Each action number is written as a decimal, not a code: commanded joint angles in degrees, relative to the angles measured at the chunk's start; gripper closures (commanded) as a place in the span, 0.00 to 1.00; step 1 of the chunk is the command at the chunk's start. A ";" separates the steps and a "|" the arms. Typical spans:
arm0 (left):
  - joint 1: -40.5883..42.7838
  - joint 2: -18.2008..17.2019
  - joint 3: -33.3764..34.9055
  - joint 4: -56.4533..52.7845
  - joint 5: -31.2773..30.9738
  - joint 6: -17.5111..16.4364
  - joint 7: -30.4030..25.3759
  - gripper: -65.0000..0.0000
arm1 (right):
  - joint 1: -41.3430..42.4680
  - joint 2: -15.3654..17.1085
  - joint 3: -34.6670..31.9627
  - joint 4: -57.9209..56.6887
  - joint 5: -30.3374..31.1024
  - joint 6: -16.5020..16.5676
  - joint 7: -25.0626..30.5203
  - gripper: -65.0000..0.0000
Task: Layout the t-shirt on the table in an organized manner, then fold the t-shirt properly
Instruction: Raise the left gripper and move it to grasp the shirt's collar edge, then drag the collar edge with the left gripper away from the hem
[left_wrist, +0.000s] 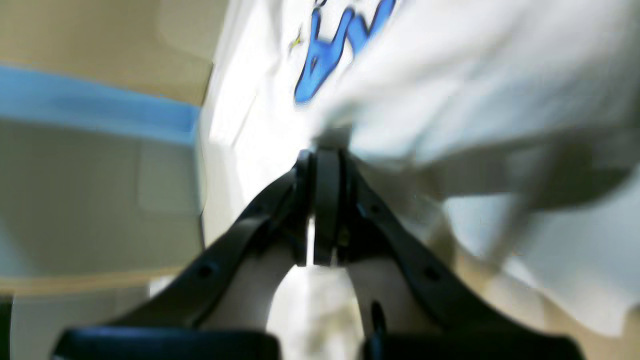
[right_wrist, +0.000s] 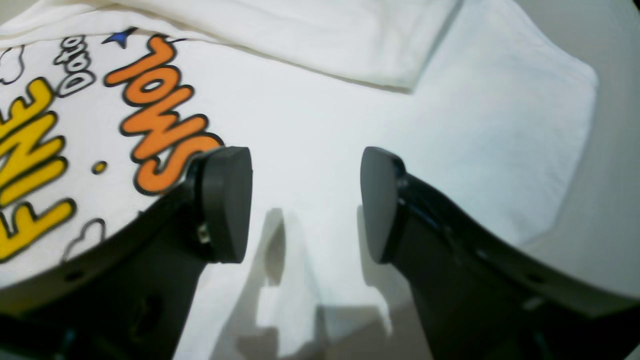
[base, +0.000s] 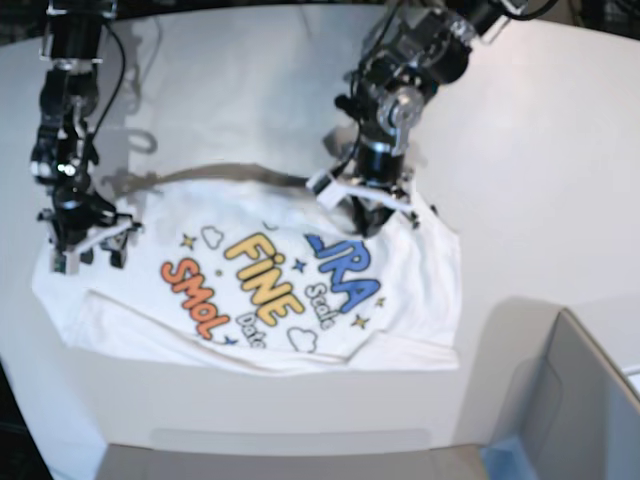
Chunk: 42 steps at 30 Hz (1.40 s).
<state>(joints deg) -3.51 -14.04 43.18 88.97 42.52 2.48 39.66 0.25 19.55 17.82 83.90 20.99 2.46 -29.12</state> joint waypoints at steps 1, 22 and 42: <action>-4.54 0.55 -0.23 -2.51 0.77 1.34 -1.11 1.00 | 0.67 0.80 0.24 1.33 0.15 0.05 1.30 0.47; 0.65 7.67 -13.16 12.44 -10.74 1.70 1.97 0.66 | 0.50 0.80 -0.20 1.25 0.24 0.05 1.30 0.47; -1.28 8.46 -28.10 6.11 -67.18 -5.07 2.32 0.54 | 0.23 0.98 -0.20 1.16 0.06 0.05 1.30 0.47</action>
<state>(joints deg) -3.70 -5.72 15.25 94.08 -24.27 -2.48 43.29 -0.34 19.53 17.26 84.05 20.80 2.44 -29.36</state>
